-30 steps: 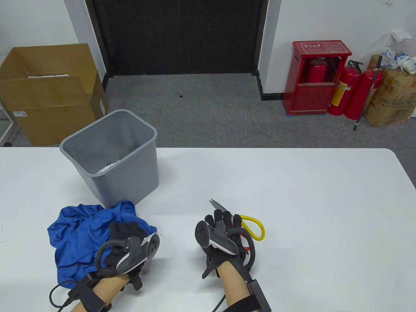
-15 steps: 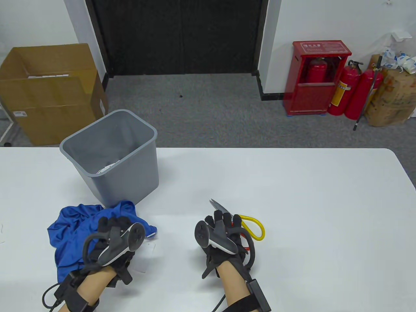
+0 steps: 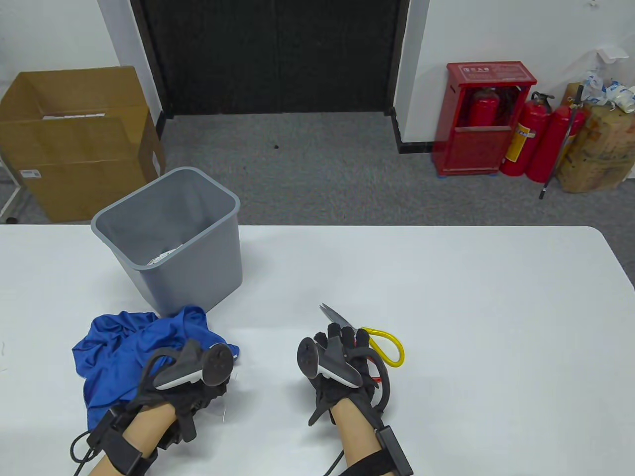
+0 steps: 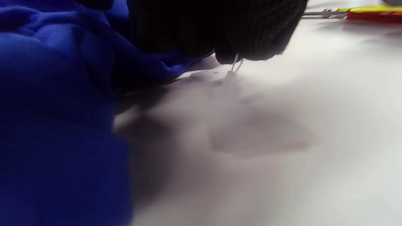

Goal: Cut off the clothing tag with scissors

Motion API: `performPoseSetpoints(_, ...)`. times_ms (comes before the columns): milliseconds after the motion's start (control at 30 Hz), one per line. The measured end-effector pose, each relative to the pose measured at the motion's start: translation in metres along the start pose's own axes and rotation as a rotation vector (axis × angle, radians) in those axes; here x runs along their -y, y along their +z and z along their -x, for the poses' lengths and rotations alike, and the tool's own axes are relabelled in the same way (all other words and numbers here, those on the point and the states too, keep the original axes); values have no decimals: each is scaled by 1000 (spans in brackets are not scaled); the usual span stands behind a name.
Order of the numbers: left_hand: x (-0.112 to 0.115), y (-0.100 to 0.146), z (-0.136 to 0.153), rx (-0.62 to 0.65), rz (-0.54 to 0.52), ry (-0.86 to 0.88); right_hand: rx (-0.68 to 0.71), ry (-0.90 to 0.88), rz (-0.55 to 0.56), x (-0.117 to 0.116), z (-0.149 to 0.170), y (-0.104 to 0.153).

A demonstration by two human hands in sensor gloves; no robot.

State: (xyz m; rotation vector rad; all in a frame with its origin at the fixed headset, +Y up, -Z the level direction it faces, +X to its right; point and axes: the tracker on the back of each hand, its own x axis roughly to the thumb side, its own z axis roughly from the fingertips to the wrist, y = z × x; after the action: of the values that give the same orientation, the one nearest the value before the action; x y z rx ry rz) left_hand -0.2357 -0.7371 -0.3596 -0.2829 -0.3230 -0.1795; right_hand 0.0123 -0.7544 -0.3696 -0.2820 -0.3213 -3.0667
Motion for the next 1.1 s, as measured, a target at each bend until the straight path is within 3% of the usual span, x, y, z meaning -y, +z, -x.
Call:
performPoseSetpoints(333, 15, -12, 1, -24, -2, -30, 0, -2, -5, 0, 0, 0)
performPoseSetpoints(733, 19, -24, 3, -44, 163, 19, 1, 11, -13, 0, 0, 1)
performPoseSetpoints(933, 20, -23, 3, -31, 123, 40, 5, 13, -11, 0, -1, 1)
performPoseSetpoints(1100, 20, -27, 3, -41, 196, 67, 8, 23, -20, -2, -2, 0)
